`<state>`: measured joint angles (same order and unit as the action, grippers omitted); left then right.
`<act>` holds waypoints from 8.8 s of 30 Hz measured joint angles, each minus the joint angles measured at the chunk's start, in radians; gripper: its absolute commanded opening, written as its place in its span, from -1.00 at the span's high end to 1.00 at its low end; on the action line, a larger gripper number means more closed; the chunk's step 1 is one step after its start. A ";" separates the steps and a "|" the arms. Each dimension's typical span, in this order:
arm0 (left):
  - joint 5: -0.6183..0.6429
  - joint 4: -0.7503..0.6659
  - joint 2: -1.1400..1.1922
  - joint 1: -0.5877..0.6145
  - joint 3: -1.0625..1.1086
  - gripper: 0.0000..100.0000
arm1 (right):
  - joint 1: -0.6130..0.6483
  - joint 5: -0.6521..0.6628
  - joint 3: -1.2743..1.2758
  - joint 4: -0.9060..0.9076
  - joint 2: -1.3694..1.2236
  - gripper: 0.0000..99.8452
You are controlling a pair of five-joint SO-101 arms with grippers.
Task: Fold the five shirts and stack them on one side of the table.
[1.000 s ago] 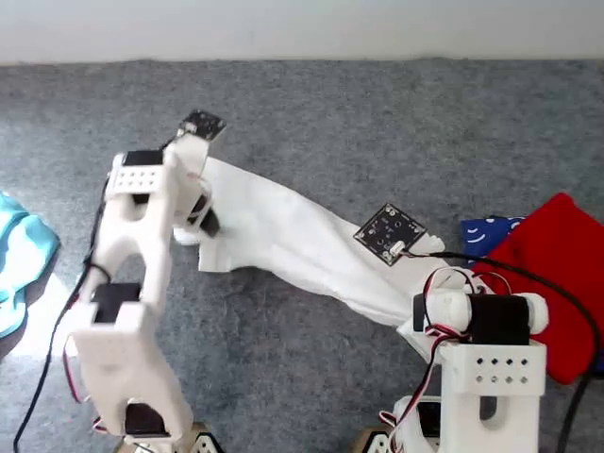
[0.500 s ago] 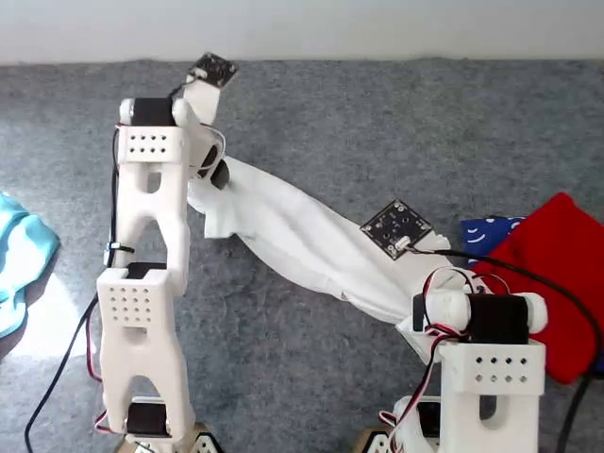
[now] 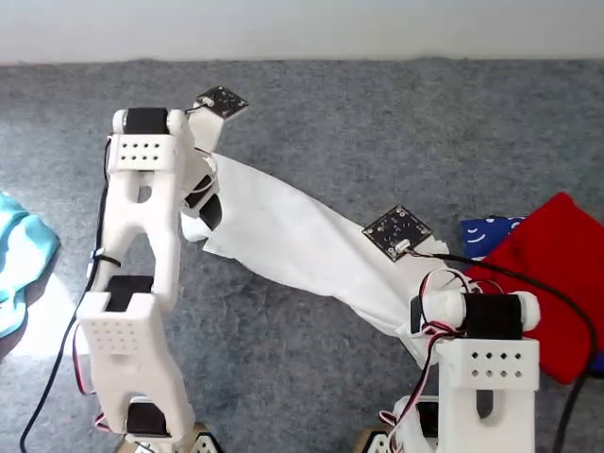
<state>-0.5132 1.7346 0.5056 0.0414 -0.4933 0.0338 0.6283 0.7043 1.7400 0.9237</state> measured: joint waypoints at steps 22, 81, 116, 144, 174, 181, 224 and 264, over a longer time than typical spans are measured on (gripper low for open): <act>-0.166 -0.060 -0.078 -0.011 0.304 0.61 | -0.166 0.000 0.000 -0.109 0.000 0.98; -0.114 -0.094 0.333 -0.114 -0.038 0.97 | -0.166 0.000 0.000 -0.080 0.000 0.98; -0.104 0.002 -0.865 0.147 -0.153 0.97 | -0.166 0.270 -0.634 -0.790 0.051 0.98; -0.034 -0.195 -1.166 0.161 -0.112 0.97 | -0.328 0.474 -0.850 -1.069 0.077 0.98; -0.034 -0.158 -1.257 0.161 0.574 0.97 | -0.199 0.586 -0.381 -1.053 -0.006 0.98; -0.034 -0.535 -0.980 0.161 0.862 0.97 | -0.094 0.592 -0.144 -1.287 -0.186 0.98; -0.117 0.000 0.468 0.161 -0.730 0.97 | -0.084 0.678 -0.486 -0.996 -0.810 0.98; -0.391 -0.005 0.011 0.276 0.331 0.79 | -0.034 0.503 -0.318 0.002 -0.586 0.98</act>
<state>-0.9045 1.7300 0.5163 0.3176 -0.1619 0.0000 1.1316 0.3867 1.7415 0.3376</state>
